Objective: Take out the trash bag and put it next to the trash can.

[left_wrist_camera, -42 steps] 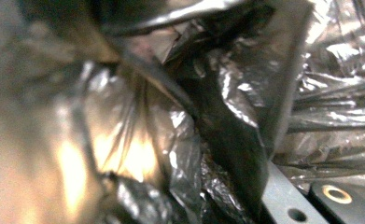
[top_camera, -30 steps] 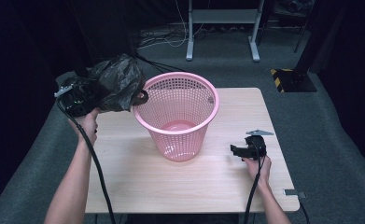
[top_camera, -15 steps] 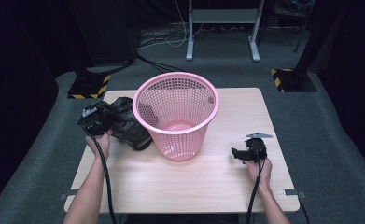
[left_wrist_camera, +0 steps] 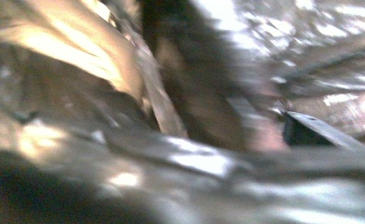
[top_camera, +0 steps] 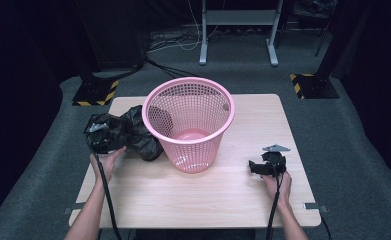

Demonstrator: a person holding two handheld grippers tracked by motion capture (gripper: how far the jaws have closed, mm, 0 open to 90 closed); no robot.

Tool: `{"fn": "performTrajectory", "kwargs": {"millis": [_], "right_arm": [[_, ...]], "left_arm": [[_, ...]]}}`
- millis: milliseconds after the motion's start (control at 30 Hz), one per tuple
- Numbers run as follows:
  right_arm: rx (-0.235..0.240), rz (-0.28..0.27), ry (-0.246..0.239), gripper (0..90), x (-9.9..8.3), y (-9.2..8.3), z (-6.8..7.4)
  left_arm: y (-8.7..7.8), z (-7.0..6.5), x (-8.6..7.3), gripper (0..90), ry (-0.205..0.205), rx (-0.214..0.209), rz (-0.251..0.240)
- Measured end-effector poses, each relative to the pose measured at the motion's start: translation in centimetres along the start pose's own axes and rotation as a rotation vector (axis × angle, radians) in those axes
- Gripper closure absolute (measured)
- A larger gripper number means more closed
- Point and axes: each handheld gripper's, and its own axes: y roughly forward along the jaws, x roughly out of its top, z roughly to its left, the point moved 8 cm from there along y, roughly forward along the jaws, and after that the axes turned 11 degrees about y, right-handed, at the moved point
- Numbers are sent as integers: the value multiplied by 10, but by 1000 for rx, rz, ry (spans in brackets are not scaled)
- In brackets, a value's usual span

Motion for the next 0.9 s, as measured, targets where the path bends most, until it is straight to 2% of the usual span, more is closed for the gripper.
{"fn": "performTrajectory", "kwargs": {"millis": [67, 133, 267, 367, 433, 500, 533, 700, 767, 833, 900], "right_arm": [[-8, 3, -11, 120, 0, 1, 0], [-13, 1, -14, 116, -1, 1, 1], [-16, -6, -12, 112, -2, 1, 0], [-21, -14, -12, 114, -2, 0, 0], [-24, -18, -12, 117, -3, 0, 1], [-22, -19, -11, 117, -3, 0, 1], [-22, -19, -12, 117, -3, 0, 1], [-23, -17, -11, 109, -3, 0, 2], [-26, -17, -10, 107, -3, 0, 2], [-27, -18, -11, 107, -4, -1, 2], [-28, -18, -8, 106, -4, -1, 2]], "left_arm": [[-8, -3, -6, 0, 7, -16, -5], [-18, -6, -12, 0, 18, -21, -13], [-41, -16, -26, 0, 43, -58, -31], [-55, -24, -44, 0, 57, -69, -23], [-62, -30, -59, 0, 61, -87, -4], [-67, -35, -75, 0, 71, -88, 21], [-69, -37, -83, 0, 74, -84, 26], [-66, -41, -115, 0, 90, -53, 112], [-64, -41, -123, 0, 94, -33, 130], [-61, -43, -130, 0, 96, -36, 152], [-61, -42, -132, 0, 114, -8, 152]]}}
